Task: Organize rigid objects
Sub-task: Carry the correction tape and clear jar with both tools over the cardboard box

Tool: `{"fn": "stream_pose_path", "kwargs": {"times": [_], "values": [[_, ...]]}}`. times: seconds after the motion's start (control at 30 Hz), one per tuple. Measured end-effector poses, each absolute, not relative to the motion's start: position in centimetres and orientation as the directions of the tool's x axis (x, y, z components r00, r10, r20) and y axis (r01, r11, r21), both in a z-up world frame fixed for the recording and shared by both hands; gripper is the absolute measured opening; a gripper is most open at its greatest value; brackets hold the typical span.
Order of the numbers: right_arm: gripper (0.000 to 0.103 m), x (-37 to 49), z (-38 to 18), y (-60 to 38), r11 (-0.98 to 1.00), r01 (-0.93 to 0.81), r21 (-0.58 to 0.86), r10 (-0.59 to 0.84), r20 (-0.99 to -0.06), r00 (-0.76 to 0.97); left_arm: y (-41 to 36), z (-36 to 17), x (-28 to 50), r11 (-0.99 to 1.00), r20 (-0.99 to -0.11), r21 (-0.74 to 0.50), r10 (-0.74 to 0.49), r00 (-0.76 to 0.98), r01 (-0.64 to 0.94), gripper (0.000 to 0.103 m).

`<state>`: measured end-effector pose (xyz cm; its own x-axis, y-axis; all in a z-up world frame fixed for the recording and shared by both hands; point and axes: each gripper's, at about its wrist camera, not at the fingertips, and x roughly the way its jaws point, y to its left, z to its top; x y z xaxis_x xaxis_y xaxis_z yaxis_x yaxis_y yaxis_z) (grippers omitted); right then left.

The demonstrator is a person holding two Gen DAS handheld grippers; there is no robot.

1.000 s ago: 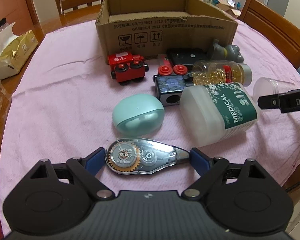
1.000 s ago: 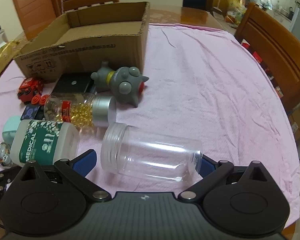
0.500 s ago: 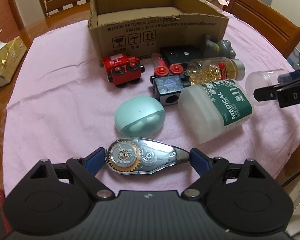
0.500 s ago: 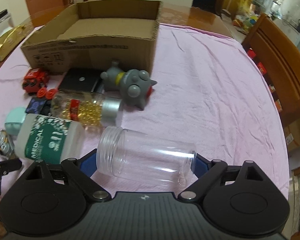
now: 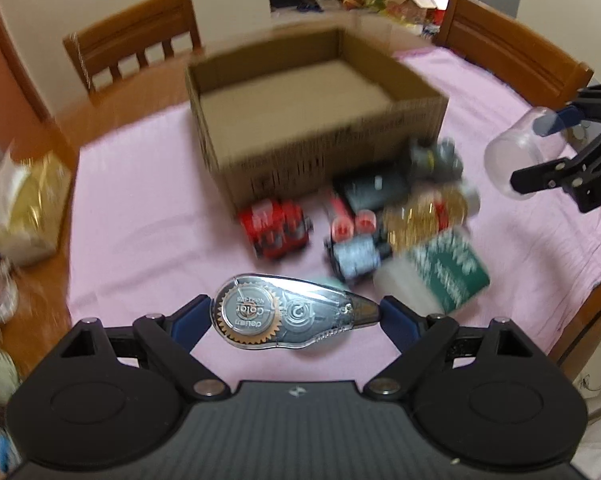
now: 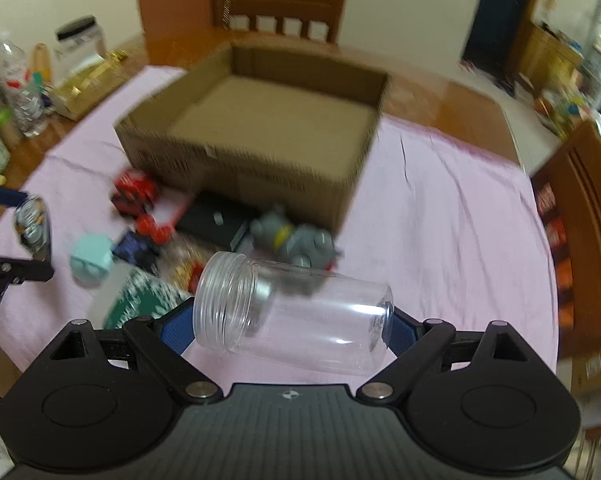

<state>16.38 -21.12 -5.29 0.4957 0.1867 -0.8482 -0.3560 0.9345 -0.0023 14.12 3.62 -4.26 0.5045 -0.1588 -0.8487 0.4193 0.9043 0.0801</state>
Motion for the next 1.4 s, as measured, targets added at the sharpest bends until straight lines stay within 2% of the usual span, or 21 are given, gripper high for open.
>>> {"fn": "stream_pose_path", "kwargs": {"times": [0.4, 0.53, 0.73, 1.07, 1.4], "values": [[0.095, 22.2, -0.8, -20.9, 0.905, -0.423, 0.049, 0.305, -0.77, 0.561, 0.8, 1.5, 23.7, 0.903, -0.758, 0.083, -0.217, 0.615, 0.421, 0.089], [0.095, 24.1, -0.7, -20.6, 0.903, -0.428, 0.043, 0.307, -0.76, 0.573, -0.5, 1.1, 28.0, 0.908, -0.741, 0.095, -0.208, 0.638, 0.407, 0.089], [0.095, 26.2, -0.9, -20.4, 0.902, -0.431, 0.032, 0.302, -0.759, 0.577, -1.6, -2.0, 34.2, 0.928, -0.764, 0.112, -0.148, 0.627, 0.356, 0.089], [0.095, 28.6, -1.6, -20.3, 0.9, -0.435, 0.016, 0.284, -0.779, 0.56, -1.0, -5.4, 38.5, 0.959, -0.784, 0.083, -0.106, 0.612, 0.271, 0.091], [0.095, 30.7, -2.7, -19.3, 0.892, -0.452, 0.002, 0.273, -0.8, 0.535, 1.8, -2.5, 36.4, 0.977, -0.754, 0.054, -0.096, 0.65, 0.207, 0.097]]}}
